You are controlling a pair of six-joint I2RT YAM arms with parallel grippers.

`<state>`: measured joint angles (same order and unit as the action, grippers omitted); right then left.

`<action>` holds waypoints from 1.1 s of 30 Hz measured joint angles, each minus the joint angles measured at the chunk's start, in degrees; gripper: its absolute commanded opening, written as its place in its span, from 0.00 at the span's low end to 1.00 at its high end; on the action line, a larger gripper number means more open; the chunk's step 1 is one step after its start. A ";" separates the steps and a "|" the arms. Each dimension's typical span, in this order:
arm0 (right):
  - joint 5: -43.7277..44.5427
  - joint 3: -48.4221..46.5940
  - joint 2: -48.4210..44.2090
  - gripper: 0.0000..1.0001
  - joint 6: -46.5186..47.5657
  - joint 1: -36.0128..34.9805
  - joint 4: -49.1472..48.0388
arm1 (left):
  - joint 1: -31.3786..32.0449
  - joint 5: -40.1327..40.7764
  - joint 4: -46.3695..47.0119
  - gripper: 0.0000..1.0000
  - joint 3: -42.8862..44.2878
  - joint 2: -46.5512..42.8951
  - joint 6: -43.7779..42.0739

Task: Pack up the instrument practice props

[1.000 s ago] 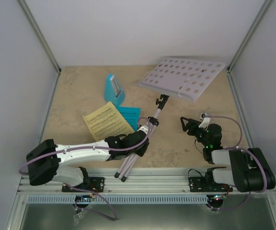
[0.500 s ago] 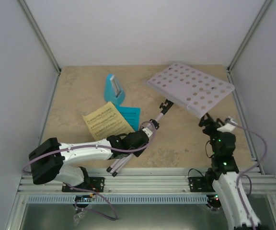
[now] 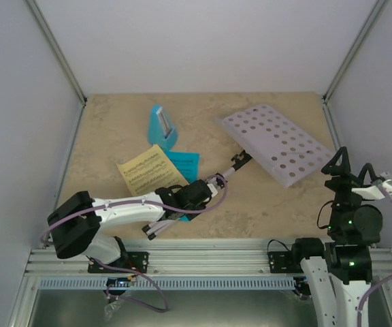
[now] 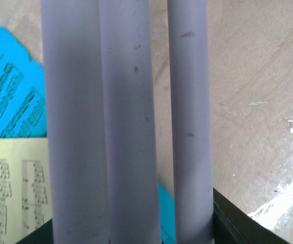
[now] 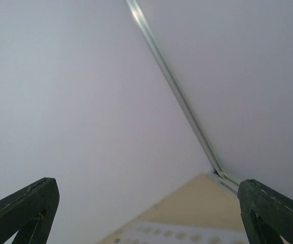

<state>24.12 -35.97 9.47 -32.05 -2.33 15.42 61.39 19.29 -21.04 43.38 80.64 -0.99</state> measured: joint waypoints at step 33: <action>-31.89 -6.05 11.82 0.98 8.94 0.00 0.28 | 0.15 -5.07 14.19 0.79 8.41 13.20 -11.02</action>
<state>-7.77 -42.02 21.30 -23.11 -2.33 15.70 61.54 14.22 -6.85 51.79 93.84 -12.01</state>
